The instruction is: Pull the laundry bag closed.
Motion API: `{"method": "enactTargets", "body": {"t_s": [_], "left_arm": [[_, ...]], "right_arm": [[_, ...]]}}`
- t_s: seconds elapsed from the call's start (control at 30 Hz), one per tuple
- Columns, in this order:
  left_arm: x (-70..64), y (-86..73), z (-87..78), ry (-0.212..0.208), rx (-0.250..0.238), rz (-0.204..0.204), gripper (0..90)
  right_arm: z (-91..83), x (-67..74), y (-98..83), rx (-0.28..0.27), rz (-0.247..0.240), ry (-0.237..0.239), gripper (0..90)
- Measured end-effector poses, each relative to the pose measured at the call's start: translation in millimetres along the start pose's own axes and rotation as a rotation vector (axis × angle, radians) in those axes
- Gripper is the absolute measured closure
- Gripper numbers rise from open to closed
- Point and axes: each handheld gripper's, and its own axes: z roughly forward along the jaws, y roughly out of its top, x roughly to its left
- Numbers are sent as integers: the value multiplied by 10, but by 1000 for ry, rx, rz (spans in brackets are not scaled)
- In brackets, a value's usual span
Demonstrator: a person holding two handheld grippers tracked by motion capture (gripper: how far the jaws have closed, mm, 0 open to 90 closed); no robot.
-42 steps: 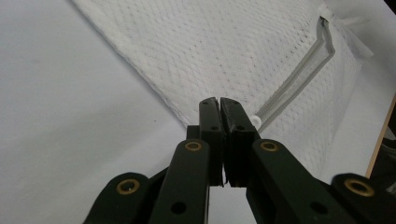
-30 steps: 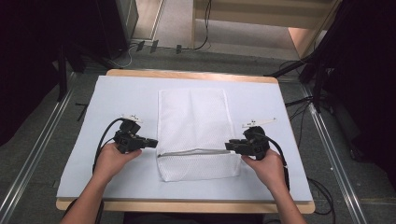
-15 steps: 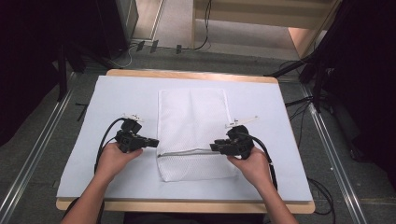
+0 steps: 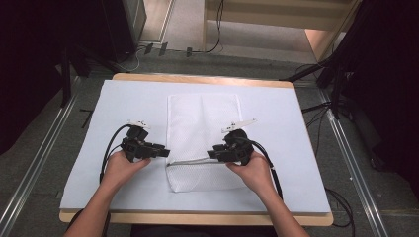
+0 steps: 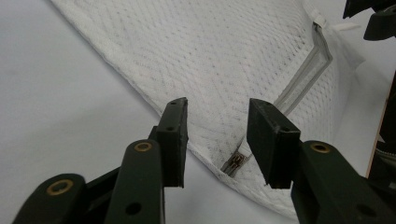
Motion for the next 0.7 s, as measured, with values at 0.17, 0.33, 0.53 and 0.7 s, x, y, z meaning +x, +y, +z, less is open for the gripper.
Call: {"method": "enactTargets", "body": {"t_s": [0.17, 0.33, 0.53, 0.7], "left_arm": [[-8, 12, 19, 9, -6, -1, 553], [-3, 24, 43, 27, 17, -9, 640], [3, 43, 79, -2, 38, -22, 848], [30, 48, 104, -16, 39, -31, 900]], "right_arm": [[62, 48, 45, 7, -12, 17, 670], [150, 100, 91, 14, -23, 35, 697], [282, 196, 155, 21, -23, 60, 717], [366, 248, 186, 28, -27, 75, 726]]}}
